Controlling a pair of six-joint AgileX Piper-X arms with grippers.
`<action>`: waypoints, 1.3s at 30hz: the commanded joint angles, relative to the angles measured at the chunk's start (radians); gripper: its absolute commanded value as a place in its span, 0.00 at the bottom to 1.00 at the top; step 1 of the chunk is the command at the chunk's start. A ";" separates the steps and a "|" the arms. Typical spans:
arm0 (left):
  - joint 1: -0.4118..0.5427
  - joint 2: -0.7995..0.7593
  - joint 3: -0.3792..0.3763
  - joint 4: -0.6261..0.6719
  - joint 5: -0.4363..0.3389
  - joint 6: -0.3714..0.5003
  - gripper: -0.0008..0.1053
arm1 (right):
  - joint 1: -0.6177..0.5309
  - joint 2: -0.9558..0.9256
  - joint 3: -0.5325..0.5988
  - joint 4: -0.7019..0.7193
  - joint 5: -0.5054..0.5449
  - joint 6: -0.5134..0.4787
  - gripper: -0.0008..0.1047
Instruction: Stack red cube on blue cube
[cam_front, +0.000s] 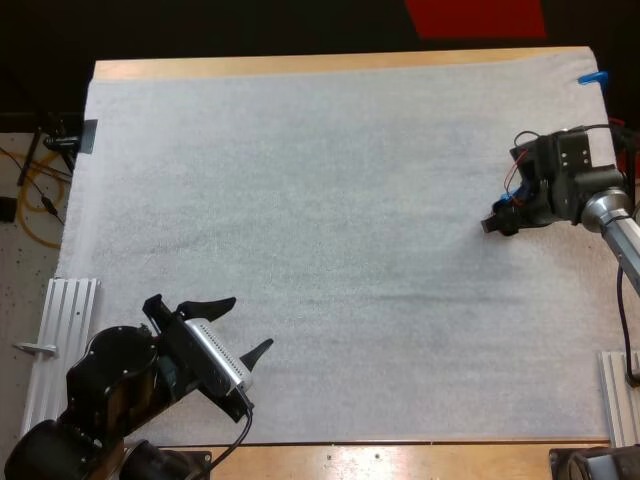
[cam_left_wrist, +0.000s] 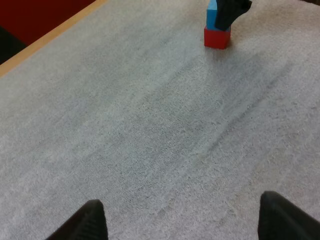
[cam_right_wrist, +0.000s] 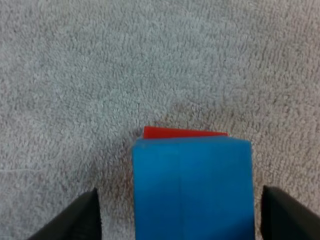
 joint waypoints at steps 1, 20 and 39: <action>-0.003 0.000 -0.008 -0.007 0.006 0.001 0.60 | 0.001 -0.008 -0.009 -0.008 -0.014 -0.010 0.53; -0.003 0.000 -0.008 -0.007 0.006 0.001 0.60 | 0.001 -0.177 -0.012 0.023 -0.021 0.079 0.26; -0.003 0.000 -0.008 -0.007 0.006 0.001 0.60 | 0.268 -0.174 -0.012 0.029 -0.017 0.261 0.26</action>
